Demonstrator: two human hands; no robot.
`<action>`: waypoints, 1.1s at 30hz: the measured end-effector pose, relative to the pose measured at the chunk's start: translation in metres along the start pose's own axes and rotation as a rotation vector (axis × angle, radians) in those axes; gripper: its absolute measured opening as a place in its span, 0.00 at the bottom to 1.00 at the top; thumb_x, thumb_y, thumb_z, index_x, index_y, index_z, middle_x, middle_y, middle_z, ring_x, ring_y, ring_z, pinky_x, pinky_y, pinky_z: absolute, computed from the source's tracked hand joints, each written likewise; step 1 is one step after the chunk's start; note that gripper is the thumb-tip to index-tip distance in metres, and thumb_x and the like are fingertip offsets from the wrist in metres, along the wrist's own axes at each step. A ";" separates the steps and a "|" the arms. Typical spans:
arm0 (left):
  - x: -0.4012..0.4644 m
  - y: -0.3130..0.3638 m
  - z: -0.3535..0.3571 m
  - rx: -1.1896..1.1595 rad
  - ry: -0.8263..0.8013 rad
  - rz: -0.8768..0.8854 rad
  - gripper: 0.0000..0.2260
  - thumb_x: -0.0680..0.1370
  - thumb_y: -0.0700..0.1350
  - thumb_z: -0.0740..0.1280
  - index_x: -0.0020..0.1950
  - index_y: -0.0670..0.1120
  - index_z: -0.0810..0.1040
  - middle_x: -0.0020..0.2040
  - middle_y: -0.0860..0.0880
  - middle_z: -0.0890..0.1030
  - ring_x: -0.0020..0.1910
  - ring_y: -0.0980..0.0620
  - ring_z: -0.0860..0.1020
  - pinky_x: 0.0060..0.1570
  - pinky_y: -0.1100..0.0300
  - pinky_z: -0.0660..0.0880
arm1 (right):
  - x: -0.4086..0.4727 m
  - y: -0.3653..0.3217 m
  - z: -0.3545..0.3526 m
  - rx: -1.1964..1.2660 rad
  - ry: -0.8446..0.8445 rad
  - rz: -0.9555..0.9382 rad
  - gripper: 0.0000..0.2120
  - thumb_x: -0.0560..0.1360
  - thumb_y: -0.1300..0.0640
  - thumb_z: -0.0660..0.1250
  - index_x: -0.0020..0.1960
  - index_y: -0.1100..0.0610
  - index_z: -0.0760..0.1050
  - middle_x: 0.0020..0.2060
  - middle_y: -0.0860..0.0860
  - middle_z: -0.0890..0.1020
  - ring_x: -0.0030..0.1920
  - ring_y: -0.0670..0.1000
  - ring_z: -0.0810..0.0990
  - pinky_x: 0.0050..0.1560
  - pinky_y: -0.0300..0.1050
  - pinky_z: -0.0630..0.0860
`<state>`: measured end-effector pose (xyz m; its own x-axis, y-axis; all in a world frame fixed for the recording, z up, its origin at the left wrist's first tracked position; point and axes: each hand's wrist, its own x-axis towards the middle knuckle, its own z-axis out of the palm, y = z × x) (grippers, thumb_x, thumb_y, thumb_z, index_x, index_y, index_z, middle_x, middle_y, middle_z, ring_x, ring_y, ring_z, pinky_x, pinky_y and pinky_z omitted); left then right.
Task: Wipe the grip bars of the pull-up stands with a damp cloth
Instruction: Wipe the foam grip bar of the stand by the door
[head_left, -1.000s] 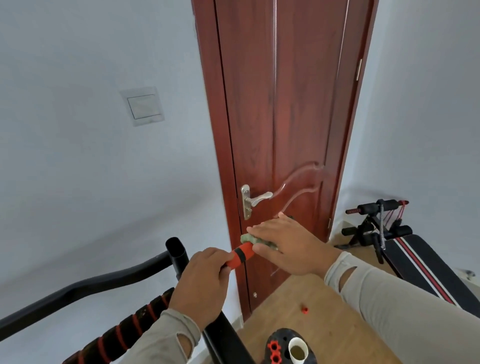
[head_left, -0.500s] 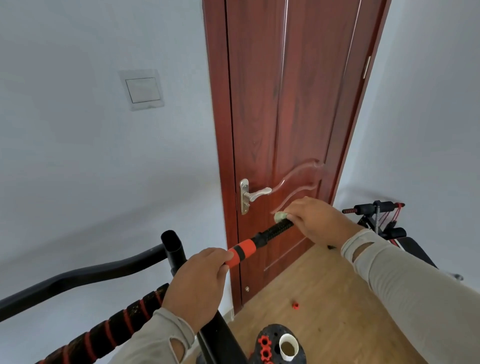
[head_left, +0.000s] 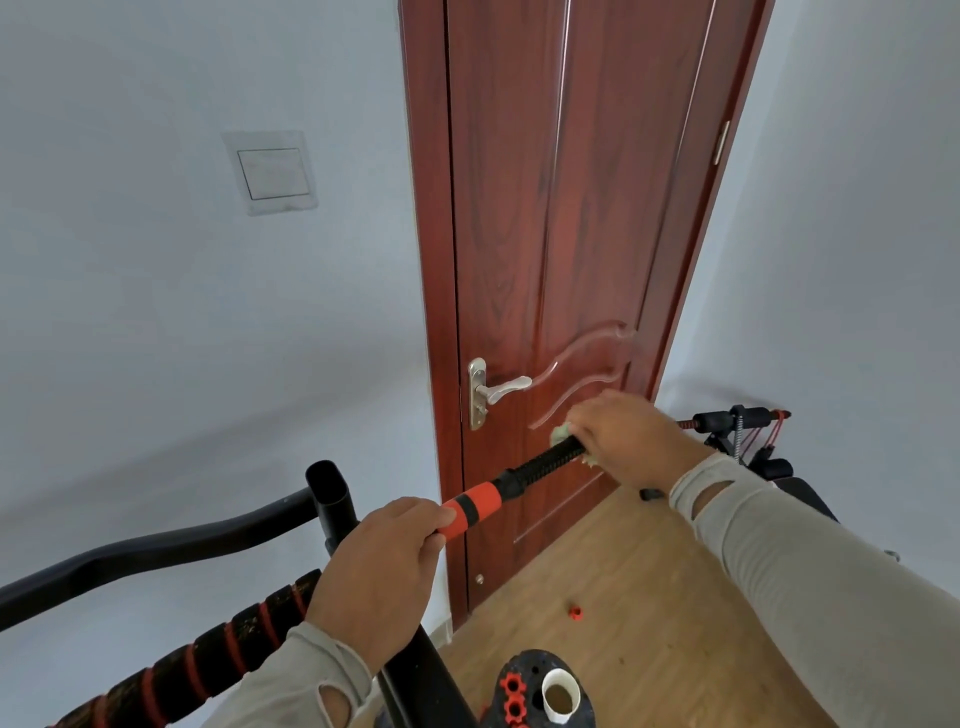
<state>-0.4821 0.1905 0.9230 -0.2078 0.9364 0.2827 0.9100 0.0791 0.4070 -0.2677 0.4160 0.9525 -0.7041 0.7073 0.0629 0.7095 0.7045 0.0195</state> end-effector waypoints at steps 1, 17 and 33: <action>0.000 -0.001 0.000 0.004 0.005 0.004 0.10 0.84 0.48 0.61 0.64 0.54 0.77 0.56 0.60 0.78 0.49 0.59 0.74 0.54 0.69 0.70 | 0.003 0.009 -0.004 0.003 -0.034 0.083 0.14 0.79 0.52 0.61 0.34 0.47 0.69 0.34 0.44 0.78 0.38 0.48 0.77 0.50 0.49 0.80; 0.002 -0.004 0.005 0.021 -0.002 -0.002 0.10 0.83 0.49 0.62 0.63 0.55 0.78 0.55 0.61 0.78 0.47 0.58 0.74 0.45 0.75 0.65 | 0.002 -0.071 0.021 0.300 0.126 -0.190 0.14 0.85 0.48 0.54 0.45 0.47 0.74 0.39 0.44 0.78 0.44 0.47 0.75 0.55 0.47 0.74; 0.002 -0.006 0.006 0.006 0.015 0.014 0.10 0.83 0.49 0.63 0.63 0.55 0.79 0.54 0.61 0.78 0.48 0.59 0.74 0.53 0.70 0.71 | -0.002 -0.077 0.013 0.248 -0.001 -0.221 0.11 0.85 0.46 0.56 0.49 0.46 0.75 0.42 0.42 0.79 0.46 0.45 0.77 0.54 0.47 0.76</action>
<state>-0.4859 0.1938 0.9158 -0.2000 0.9323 0.3014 0.9152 0.0678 0.3973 -0.3211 0.3607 0.9382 -0.8401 0.5360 0.0827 0.5110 0.8334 -0.2108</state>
